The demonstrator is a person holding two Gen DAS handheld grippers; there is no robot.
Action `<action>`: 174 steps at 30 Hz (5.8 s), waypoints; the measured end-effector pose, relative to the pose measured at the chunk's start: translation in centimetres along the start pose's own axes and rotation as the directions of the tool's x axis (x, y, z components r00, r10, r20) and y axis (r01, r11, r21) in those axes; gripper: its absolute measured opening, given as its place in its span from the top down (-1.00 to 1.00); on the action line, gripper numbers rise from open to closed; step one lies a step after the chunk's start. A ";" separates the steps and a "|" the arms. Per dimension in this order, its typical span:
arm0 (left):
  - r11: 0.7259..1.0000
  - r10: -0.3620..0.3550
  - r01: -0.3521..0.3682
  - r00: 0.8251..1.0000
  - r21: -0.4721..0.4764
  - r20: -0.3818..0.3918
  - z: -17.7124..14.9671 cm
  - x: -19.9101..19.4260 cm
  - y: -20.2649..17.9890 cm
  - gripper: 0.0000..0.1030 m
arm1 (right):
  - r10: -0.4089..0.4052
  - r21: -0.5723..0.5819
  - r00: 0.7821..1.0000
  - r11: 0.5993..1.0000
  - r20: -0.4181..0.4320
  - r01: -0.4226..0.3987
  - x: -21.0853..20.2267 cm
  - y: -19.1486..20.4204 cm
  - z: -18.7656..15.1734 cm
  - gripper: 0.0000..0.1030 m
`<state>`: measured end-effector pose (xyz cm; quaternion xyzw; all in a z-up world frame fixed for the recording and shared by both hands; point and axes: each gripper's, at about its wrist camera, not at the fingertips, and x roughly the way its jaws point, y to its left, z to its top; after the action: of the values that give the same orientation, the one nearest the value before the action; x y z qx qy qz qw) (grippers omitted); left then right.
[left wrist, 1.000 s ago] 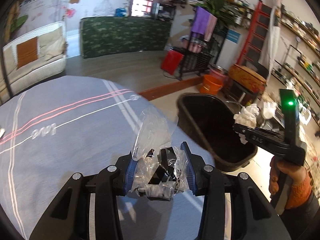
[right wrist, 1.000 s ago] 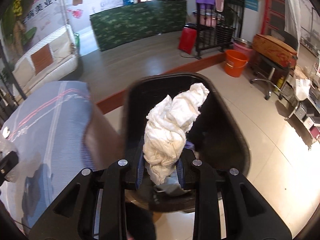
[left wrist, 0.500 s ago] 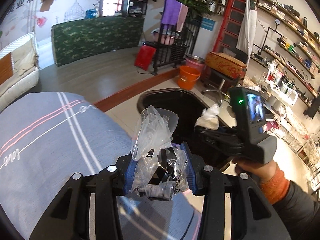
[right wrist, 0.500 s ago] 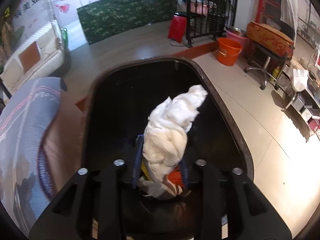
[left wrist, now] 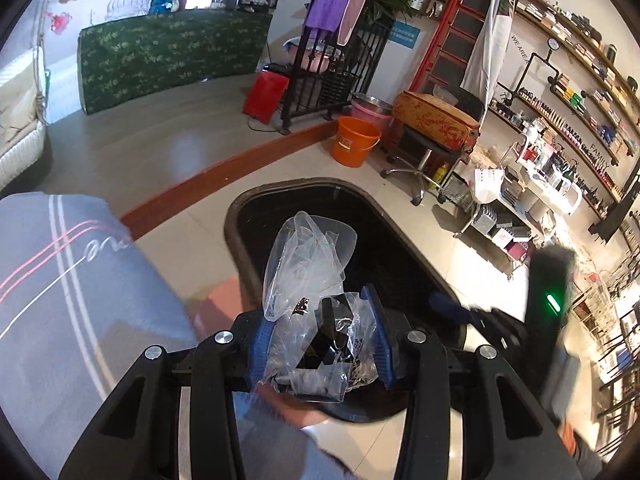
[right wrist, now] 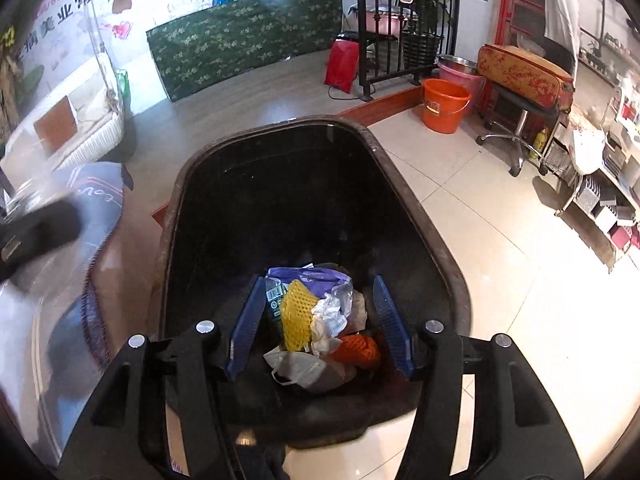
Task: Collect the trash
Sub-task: 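Open the left tool over the bin to drop the clear plastic bag, then move back over the table and grasp the purple cup with the left tool, then grasp the white cloth with the right tool while the left tool holds the purple cup, then carry the cloth to the bin and open the right tool while the left tool carries the cup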
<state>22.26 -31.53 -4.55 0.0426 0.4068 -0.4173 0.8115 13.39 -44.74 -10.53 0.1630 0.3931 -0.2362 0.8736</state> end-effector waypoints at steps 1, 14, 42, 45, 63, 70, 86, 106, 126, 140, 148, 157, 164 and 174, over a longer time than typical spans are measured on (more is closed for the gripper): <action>1.000 -0.012 0.012 1.000 -0.008 -0.003 0.4 0.4 0.1 0.18 | -0.006 -0.007 1.000 1.000 0.005 0.006 -0.4 0.0 -0.1 -0.10; 0.999 -0.042 0.045 0.992 0.027 -0.116 1.1 4.9 -1.9 0.17 | 0.005 0.033 1.000 0.999 0.023 -0.006 -3.4 -1.9 -1.4 -0.13; 0.999 0.032 -0.032 0.999 -0.034 -0.024 1.4 0.4 0.8 -0.67 | 0.025 0.021 0.999 0.999 0.029 -0.025 -4.1 -0.7 -1.5 -0.13; 0.997 0.062 -0.062 0.998 -0.044 0.000 0.7 -1.3 1.7 -0.68 | 0.040 -0.001 0.999 0.999 0.035 -0.040 -4.5 0.5 -1.2 -0.29; 0.840 0.506 -0.479 0.861 -0.253 0.050 -8.2 -17.9 16.6 -0.75 | 0.350 -0.290 0.933 0.888 -0.080 -0.358 -5.5 19.6 -0.4 -0.39; 0.644 0.722 -0.673 0.691 -0.364 0.000 -12.4 -26.5 24.9 -0.87 | 0.465 -0.364 0.865 0.784 -0.192 -0.502 -6.3 28.3 -2.0 -0.39; 0.500 0.796 -0.758 0.593 -0.419 -0.121 -17.3 -30.7 39.4 -0.87 | 0.468 -0.467 0.825 0.680 -0.317 -0.565 -7.0 40.3 -4.9 -0.39; 0.559 0.760 -0.661 0.650 -0.500 -0.009 -19.1 -34.6 38.6 -0.13 | 0.466 -0.634 0.793 0.488 -0.392 -0.600 -3.9 59.4 -6.5 -0.39; 0.530 0.770 -0.626 0.638 -0.572 0.015 -20.6 -36.0 36.2 -0.13 | 0.456 -0.670 0.818 0.488 -0.351 -0.560 -4.6 59.6 -7.4 0.81; 0.637 0.700 -0.584 0.711 -0.504 0.062 -18.1 -31.7 28.5 -0.13 | 0.451 -0.609 0.848 0.600 -0.279 -0.519 -7.8 47.3 -5.9 0.81; 0.731 0.625 -0.533 0.773 -0.427 0.106 -15.3 -27.5 23.5 -0.13 | 0.404 -0.559 0.897 0.708 -0.181 -0.431 -8.8 38.0 -4.4 0.81; 0.842 0.508 -0.452 0.847 -0.294 0.152 -11.5 -21.8 18.0 -0.13 | 0.315 -0.431 0.946 0.845 -0.078 -0.317 -8.1 26.8 -2.5 0.81; 0.907 0.402 -0.367 0.901 -0.208 0.164 -8.9 -17.5 14.6 -0.13 | 0.231 -0.270 0.973 0.935 -0.027 -0.229 -6.8 18.0 -1.5 0.81; 0.967 0.252 -0.243 0.955 -0.071 0.158 -6.3 -11.5 8.6 -0.13 | 0.081 -0.092 0.997 0.993 0.014 -0.080 -4.3 8.1 0.4 0.81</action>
<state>20.75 -15.92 -3.08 0.0380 0.3398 -0.3040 0.8892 15.49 -36.97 -6.23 0.1364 0.3888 -0.1839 0.8924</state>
